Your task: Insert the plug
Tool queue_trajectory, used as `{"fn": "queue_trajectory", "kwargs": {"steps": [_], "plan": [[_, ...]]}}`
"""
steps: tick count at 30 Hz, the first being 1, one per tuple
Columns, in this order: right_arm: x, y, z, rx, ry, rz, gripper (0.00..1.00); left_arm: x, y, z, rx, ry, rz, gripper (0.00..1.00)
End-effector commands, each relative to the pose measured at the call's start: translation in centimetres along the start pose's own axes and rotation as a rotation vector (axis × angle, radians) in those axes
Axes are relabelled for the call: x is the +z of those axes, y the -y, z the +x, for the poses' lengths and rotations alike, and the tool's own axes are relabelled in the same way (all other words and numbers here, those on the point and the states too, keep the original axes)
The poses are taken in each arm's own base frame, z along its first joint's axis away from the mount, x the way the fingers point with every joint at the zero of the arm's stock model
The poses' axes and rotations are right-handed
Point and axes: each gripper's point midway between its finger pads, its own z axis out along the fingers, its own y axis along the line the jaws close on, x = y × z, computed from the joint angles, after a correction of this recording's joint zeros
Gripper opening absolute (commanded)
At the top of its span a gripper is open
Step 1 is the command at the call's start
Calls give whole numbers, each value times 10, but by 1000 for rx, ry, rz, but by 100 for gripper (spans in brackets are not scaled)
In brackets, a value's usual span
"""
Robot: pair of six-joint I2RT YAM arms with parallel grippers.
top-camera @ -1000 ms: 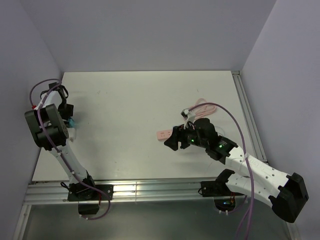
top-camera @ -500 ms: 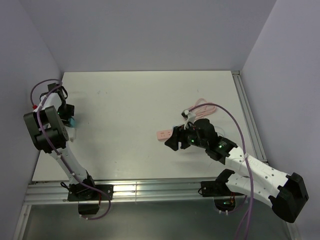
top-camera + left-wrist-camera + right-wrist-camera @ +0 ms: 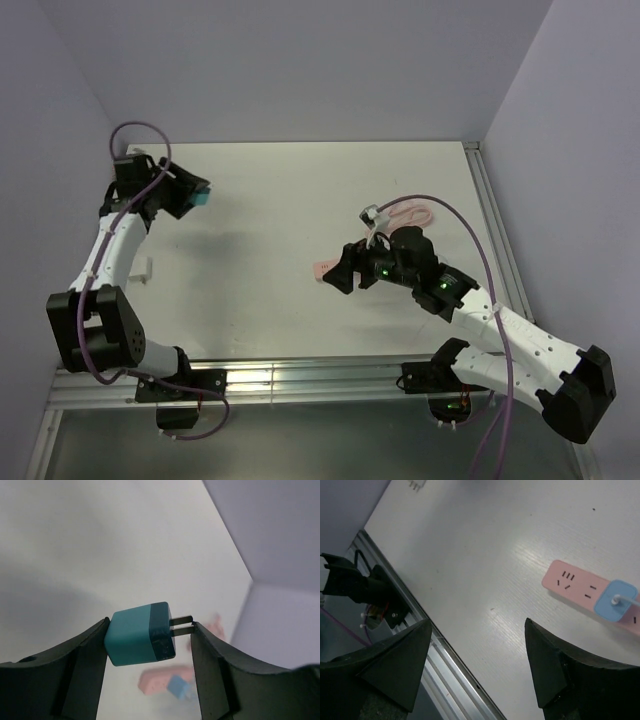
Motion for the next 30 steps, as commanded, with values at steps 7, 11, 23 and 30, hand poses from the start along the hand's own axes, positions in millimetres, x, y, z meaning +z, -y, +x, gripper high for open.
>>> {"fn": "queue_trajectory", "kwargs": {"steps": [7, 11, 23, 30], "plan": [[-1, -56, -68, -157, 209, -248, 85, -85, 135, 165, 155, -485, 638, 0], [0, -55, -79, -225, 286, -253, 86, -136, 154, 201, 153, -603, 754, 0], [-14, -82, -91, -383, 463, -419, 82, -211, 153, 233, 129, -762, 856, 0], [-17, -104, -99, -431, 479, -534, 78, -216, 147, 241, 120, -795, 865, 0]]}}
